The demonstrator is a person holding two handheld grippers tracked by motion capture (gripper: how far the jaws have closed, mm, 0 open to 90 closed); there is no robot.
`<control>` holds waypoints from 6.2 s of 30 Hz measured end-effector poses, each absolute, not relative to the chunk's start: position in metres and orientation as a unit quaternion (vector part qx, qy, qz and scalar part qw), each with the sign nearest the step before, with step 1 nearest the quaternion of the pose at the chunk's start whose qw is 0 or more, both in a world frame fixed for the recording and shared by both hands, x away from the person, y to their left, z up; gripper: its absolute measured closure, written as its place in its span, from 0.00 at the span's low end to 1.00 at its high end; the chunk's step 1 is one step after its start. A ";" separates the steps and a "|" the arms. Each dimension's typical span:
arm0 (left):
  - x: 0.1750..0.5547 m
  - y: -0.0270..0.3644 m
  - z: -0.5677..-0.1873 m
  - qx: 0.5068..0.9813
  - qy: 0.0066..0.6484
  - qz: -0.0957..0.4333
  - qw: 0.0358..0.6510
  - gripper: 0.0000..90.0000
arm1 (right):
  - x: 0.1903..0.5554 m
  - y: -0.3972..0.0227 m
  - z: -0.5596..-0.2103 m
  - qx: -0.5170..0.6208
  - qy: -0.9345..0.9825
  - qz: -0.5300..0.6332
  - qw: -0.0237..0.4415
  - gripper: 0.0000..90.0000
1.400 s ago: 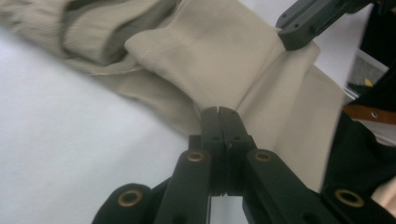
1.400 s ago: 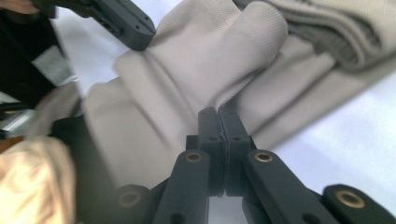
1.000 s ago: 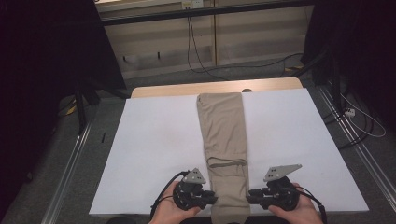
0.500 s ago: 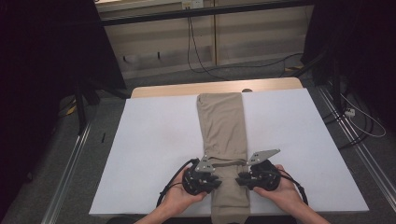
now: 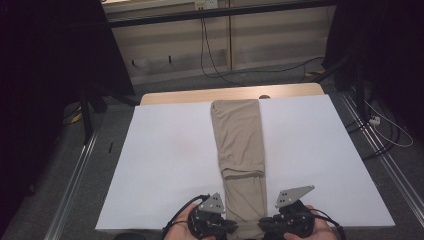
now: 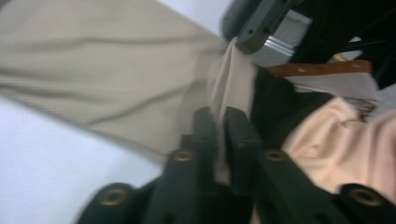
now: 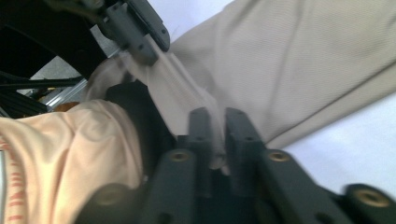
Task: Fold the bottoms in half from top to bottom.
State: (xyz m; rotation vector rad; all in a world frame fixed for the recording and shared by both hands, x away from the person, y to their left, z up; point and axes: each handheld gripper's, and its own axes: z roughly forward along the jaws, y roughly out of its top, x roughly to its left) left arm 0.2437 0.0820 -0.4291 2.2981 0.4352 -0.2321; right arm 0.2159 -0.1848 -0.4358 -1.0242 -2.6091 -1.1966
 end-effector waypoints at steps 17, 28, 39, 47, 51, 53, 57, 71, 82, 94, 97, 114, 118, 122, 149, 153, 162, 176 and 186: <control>0.349 0.085 -0.424 0.869 0.264 0.062 0.415 0.42 | 0.315 -0.206 -0.419 -0.373 -0.829 -0.409 -0.077 0.57; 0.372 0.067 -0.440 0.889 0.231 0.085 0.387 0.40 | 0.345 -0.182 -0.442 -0.343 -0.864 -0.348 -0.122 0.55; 0.382 0.066 -0.439 0.867 0.264 0.062 0.418 0.91 | 0.353 -0.191 -0.441 -0.366 -0.849 -0.364 -0.112 0.91; 0.360 0.076 -0.416 0.861 0.266 0.021 0.434 0.98 | 0.339 -0.197 -0.420 -0.370 -0.837 -0.395 -0.084 0.93; 0.331 0.087 -0.401 0.855 0.255 0.002 0.452 0.98 | 0.311 -0.200 -0.404 -0.361 -0.830 -0.422 -0.051 0.93; 0.316 0.089 -0.402 0.858 0.246 -0.008 0.451 0.98 | 0.293 -0.200 -0.402 -0.353 -0.833 -0.423 -0.046 0.93; 0.287 0.092 -0.406 0.867 0.231 -0.034 0.439 0.98 | 0.261 -0.199 -0.407 -0.343 -0.841 -0.417 -0.028 0.93; 0.230 0.107 -0.399 0.874 0.209 -0.047 0.436 0.68 | 0.194 -0.192 -0.402 -0.323 -0.852 -0.412 -0.001 0.52; 0.348 0.112 -0.405 0.836 0.300 0.078 0.452 0.27 | 0.285 -0.206 -0.408 -0.363 -0.829 -0.418 -0.083 0.35; 0.440 0.092 -0.415 0.836 0.326 0.099 0.430 0.19 | 0.396 -0.223 -0.430 -0.423 -0.796 -0.419 -0.108 0.37; 0.468 0.089 -0.419 0.831 0.349 0.114 0.417 0.19 | 0.425 -0.227 -0.427 -0.430 -0.788 -0.423 -0.126 0.35; 0.546 0.070 -0.440 0.809 0.394 0.128 0.416 0.25 | 0.538 -0.226 -0.453 -0.478 -0.773 -0.388 -0.149 0.39; 0.556 0.066 -0.451 0.810 0.405 0.130 0.404 0.26 | 0.547 -0.221 -0.462 -0.485 -0.778 -0.374 -0.139 0.37; 0.563 0.059 -0.458 0.816 0.402 0.126 0.395 0.26 | 0.549 -0.214 -0.466 -0.473 -0.783 -0.370 -0.165 0.44; 0.570 0.077 -0.353 0.761 0.395 0.110 0.502 0.96 | 0.557 -0.217 -0.363 -0.485 -0.712 -0.485 -0.153 0.98; 0.566 0.075 -0.330 0.755 0.380 0.136 0.517 0.95 | 0.559 -0.212 -0.339 -0.474 -0.701 -0.504 -0.171 0.98; 0.530 0.084 -0.338 0.772 0.345 0.120 0.520 0.95 | 0.530 -0.217 -0.347 -0.443 -0.719 -0.514 -0.151 0.98; 0.443 0.098 -0.337 0.785 0.274 0.120 0.543 0.95 | 0.443 -0.218 -0.339 -0.377 -0.748 -0.528 -0.139 0.98; 0.369 0.107 -0.359 0.815 0.236 0.078 0.523 0.95 | 0.367 -0.217 -0.358 -0.350 -0.781 -0.504 -0.117 0.98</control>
